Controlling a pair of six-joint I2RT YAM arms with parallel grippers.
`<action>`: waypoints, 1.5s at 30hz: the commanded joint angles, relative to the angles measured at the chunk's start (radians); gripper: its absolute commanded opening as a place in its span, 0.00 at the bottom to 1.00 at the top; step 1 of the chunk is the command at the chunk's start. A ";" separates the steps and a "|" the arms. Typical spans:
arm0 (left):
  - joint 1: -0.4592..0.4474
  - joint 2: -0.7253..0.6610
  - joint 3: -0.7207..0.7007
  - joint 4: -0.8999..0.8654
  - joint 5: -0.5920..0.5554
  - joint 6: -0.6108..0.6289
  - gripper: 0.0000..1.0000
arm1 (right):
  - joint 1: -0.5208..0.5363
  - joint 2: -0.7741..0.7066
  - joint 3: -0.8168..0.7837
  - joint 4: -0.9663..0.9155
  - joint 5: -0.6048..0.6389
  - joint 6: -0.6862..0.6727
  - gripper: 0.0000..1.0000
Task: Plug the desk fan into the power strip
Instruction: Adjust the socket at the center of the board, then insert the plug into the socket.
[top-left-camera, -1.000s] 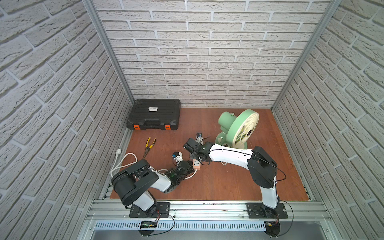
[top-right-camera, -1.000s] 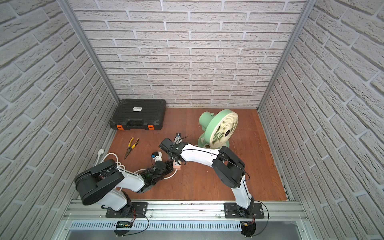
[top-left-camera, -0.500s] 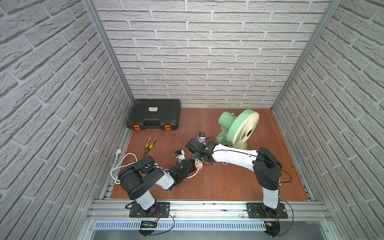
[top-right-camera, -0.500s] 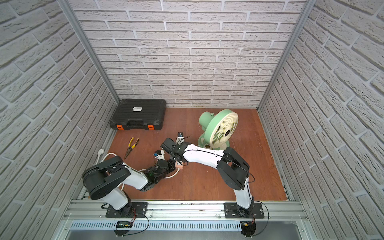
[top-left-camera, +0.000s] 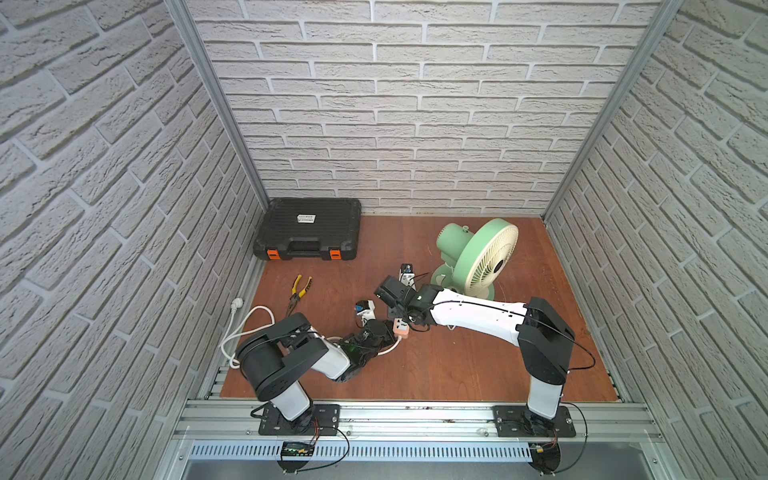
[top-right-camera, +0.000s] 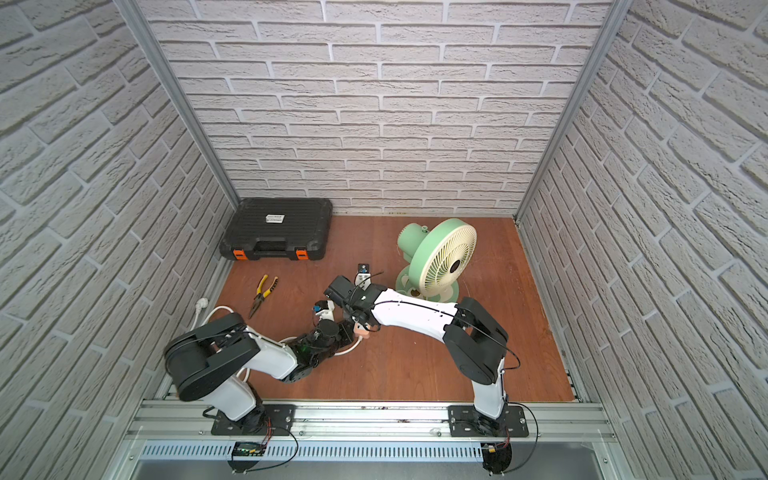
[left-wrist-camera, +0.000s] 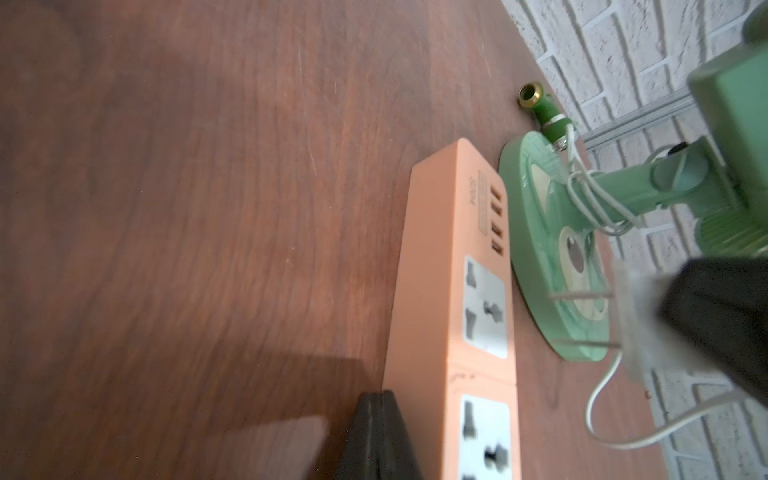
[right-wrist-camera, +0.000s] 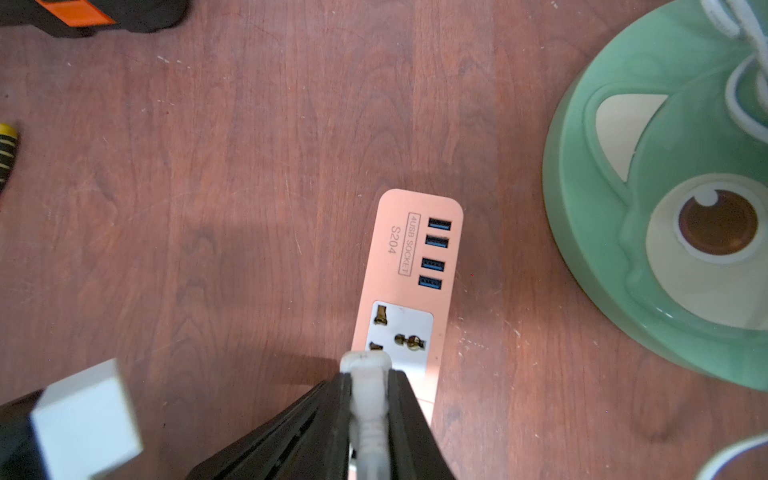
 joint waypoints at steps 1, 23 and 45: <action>-0.015 -0.159 0.016 -0.263 -0.078 0.089 0.13 | 0.005 -0.053 -0.012 0.054 -0.003 -0.052 0.03; -0.027 -0.469 0.036 -0.536 -0.218 0.143 0.19 | 0.015 -0.083 -0.044 0.042 0.021 -0.015 0.03; -0.002 -0.195 -0.012 -0.235 -0.078 0.100 0.00 | -0.004 0.052 0.031 0.008 0.041 0.037 0.03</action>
